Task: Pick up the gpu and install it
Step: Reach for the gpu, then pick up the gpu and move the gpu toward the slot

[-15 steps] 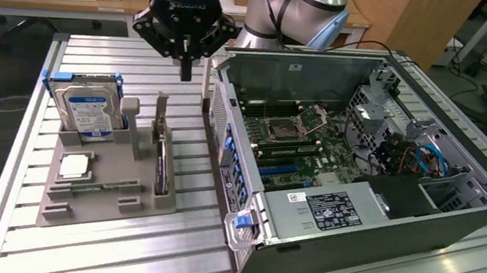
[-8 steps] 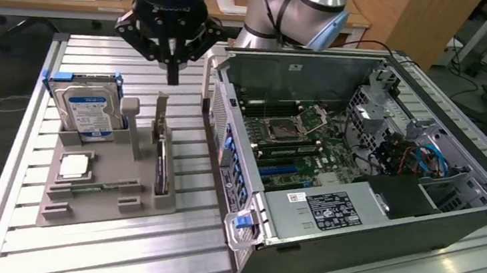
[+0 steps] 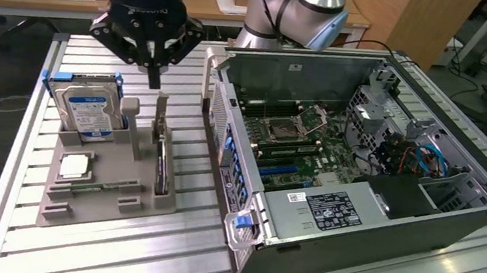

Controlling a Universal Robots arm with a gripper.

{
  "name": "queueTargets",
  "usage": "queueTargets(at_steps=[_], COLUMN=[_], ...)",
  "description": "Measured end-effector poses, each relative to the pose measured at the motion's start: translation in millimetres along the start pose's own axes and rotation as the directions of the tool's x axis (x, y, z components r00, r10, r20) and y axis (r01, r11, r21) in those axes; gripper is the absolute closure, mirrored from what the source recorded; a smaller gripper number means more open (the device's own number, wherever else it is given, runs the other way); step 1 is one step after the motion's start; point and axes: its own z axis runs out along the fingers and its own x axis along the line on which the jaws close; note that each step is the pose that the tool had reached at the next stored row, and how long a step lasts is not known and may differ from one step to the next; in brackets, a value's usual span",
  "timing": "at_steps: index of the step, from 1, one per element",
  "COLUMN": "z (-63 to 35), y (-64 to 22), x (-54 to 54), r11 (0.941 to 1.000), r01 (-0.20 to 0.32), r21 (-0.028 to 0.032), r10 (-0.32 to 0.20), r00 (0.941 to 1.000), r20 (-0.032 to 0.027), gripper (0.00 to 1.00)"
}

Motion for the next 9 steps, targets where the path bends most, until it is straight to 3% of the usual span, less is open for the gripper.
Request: queueTargets(at_steps=[2,9], z=[-0.2,-0.2], y=[-1.0,-1.0], x=[4.7,4.9], r11=[1.0000,1.0000], r01=[0.000,0.000], r21=[-0.0008,-0.0008], r10=[0.000,0.000], r00=[1.0000,1.0000], r20=[0.0001,0.0002], gripper=[0.89,0.89])
